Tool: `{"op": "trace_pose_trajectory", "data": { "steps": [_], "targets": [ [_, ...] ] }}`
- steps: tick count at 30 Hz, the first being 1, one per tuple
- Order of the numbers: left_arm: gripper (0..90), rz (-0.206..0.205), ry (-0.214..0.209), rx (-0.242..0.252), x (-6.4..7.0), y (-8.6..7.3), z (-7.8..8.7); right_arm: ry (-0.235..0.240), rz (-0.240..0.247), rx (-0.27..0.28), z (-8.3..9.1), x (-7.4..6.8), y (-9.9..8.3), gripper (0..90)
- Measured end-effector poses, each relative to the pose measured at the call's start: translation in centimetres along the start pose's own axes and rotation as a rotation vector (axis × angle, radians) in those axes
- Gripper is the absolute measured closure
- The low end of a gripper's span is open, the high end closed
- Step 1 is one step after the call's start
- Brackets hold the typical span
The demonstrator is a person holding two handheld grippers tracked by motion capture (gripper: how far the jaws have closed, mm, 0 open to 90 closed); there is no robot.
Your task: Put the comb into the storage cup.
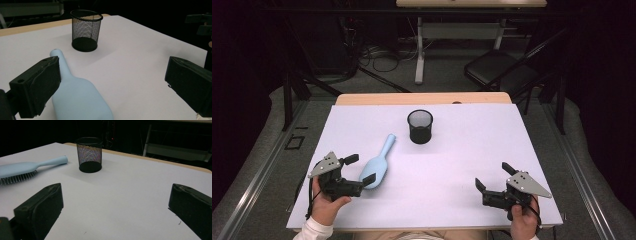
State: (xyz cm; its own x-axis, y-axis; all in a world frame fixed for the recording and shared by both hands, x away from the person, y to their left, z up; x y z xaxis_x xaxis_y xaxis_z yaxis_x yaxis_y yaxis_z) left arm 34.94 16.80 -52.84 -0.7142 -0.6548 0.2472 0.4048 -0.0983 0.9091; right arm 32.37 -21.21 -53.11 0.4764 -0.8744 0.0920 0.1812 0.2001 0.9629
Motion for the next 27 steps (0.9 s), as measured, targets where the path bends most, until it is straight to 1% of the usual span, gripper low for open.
{"op": "trace_pose_trajectory", "data": {
  "steps": [2,4,5,8,12,13,14,16,18,19,20,21,22,23,25,27],
  "targets": [
    [0.5,-0.010,0.015,-0.004,0.0,0.1,0.0,-0.003,-0.003,-0.002,-0.1,0.0,0.0,0.0],
    [0.5,-0.006,0.033,-0.008,-0.2,0.3,0.0,-0.004,-0.002,-0.002,-0.2,0.1,-0.1,0.0],
    [0.6,0.002,0.043,-0.007,-0.3,0.5,0.0,-0.002,-0.004,-0.007,-0.3,0.0,-0.1,0.0],
    [0.6,0.034,0.049,0.006,-0.7,1.2,0.0,-0.002,0.000,-0.012,-0.3,0.0,-0.2,0.0],
    [3.7,0.063,0.062,-0.008,-1.2,1.7,-0.3,-0.005,0.000,-0.017,-0.4,0.0,-0.3,0.0],
    [4.8,0.059,0.069,-0.012,-1.4,1.9,-0.4,-0.005,0.000,-0.017,-0.4,0.0,-0.3,0.0],
    [6.4,0.065,0.077,-0.013,-1.5,2.1,-0.6,-0.007,0.002,-0.017,-0.4,0.0,-0.4,0.0],
    [7.2,0.062,0.084,-0.023,-1.7,2.4,-0.8,-0.008,0.002,-0.018,-0.4,0.0,-0.4,0.0],
    [8.8,0.060,0.086,-0.022,-1.9,2.9,-1.0,-0.006,0.001,-0.019,-0.4,0.0,-0.4,0.0],
    [8.8,0.060,0.096,-0.024,-2.1,3.1,-1.1,-0.006,0.001,-0.019,-0.4,0.0,-0.4,0.0],
    [9.4,0.063,0.112,-0.029,-2.3,3.3,-1.2,-0.009,0.001,-0.020,-0.4,0.1,-0.4,0.0],
    [9.4,0.064,0.113,-0.037,-2.4,3.5,-1.3,-0.009,0.001,-0.020,-0.4,0.1,-0.4,0.0],
    [12.1,0.069,0.117,-0.049,-2.5,3.6,-1.4,-0.008,0.001,-0.018,-0.4,0.1,-0.5,0.0],
    [12.1,0.079,0.122,-0.051,-2.7,3.7,-1.5,-0.009,-0.001,-0.018,-0.4,0.1,-0.5,0.0],
    [14.8,0.074,0.132,-0.059,-3.1,4.1,-1.6,-0.010,-0.001,-0.025,-0.4,0.2,-0.5,0.0],
    [15.4,0.085,0.139,-0.065,-3.5,4.4,-1.8,-0.011,0.001,-0.026,-0.4,0.2,-0.6,0.0]
  ]
}}
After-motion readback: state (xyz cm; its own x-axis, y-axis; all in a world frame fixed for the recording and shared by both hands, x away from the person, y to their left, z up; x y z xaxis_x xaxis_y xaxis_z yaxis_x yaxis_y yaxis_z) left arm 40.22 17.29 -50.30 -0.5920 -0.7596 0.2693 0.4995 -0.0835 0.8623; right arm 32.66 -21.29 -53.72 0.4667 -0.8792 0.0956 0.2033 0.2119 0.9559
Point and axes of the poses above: each handheld gripper's, and its own axes: z roughly backward along the jaws, y roughly out of its top, x roughly to its right, the point moved 9 cm from there along -z, roughly forward along the jaws, and after that the axes turned 5 degrees about z, right-handed, at the moved point
